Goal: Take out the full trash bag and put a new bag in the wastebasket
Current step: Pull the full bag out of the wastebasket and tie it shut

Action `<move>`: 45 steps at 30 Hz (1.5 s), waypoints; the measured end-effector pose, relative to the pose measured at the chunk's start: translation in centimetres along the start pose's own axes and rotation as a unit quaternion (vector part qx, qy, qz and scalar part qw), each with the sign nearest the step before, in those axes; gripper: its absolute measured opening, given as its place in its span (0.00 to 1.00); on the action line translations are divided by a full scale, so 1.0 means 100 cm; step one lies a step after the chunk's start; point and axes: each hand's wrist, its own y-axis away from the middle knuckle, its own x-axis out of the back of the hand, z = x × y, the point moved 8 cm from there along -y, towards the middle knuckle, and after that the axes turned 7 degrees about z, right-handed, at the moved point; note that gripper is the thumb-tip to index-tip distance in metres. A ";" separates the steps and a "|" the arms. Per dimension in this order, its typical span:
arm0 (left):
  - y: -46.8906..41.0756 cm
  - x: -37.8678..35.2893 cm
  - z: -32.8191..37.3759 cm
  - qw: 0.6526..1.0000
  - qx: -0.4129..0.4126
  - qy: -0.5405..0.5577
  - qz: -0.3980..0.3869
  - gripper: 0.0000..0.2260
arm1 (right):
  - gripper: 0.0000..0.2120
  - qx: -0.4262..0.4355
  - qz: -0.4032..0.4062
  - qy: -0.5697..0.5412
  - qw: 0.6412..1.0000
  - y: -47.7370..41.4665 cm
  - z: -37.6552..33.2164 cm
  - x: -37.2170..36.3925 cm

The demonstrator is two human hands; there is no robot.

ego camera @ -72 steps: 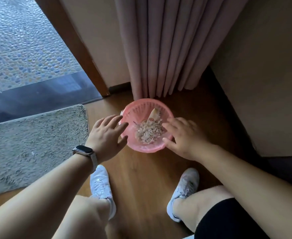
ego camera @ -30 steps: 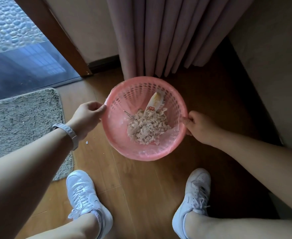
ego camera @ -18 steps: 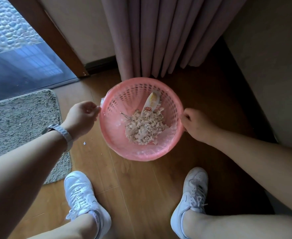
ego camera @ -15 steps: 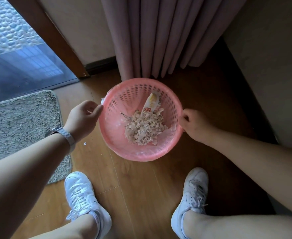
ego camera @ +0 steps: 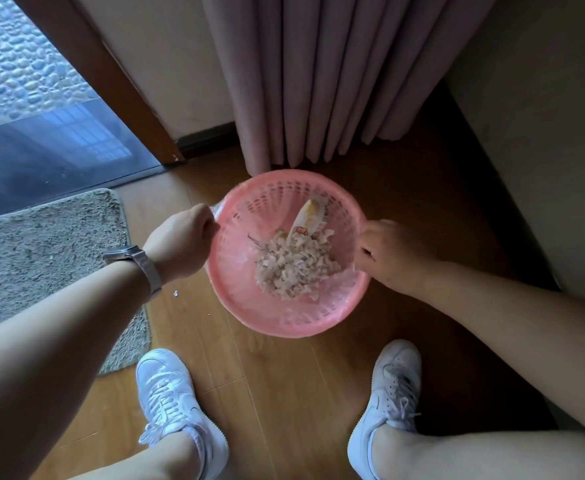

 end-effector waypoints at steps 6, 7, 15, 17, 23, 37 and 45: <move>0.014 -0.010 0.018 0.993 -0.057 -0.003 -0.100 0.09 | 0.14 -0.008 0.006 -0.081 0.997 -0.004 -0.010 -0.007; 0.016 -0.012 0.017 0.992 -0.056 -0.006 -0.111 0.08 | 0.14 -0.010 0.009 -0.098 0.995 -0.005 -0.010 -0.008; 0.008 -0.016 -0.005 0.993 0.048 0.095 -0.046 0.11 | 0.09 -0.057 0.075 -0.127 0.987 -0.005 0.007 -0.005; 0.003 -0.020 -0.012 0.986 0.092 0.138 -0.016 0.11 | 0.09 -0.089 0.119 -0.122 0.981 -0.006 0.015 0.004; 0.010 -0.051 -0.026 0.925 0.210 0.298 -0.108 0.15 | 0.10 -0.201 0.107 -0.153 0.962 -0.005 0.041 0.001; 0.014 -0.055 -0.036 0.916 0.243 0.305 -0.089 0.11 | 0.14 -0.204 0.080 -0.077 0.973 -0.005 0.043 -0.008; 0.010 -0.037 -0.029 0.976 0.150 0.152 0.028 0.07 | 0.13 -0.234 0.034 -0.056 0.970 0.001 0.045 -0.012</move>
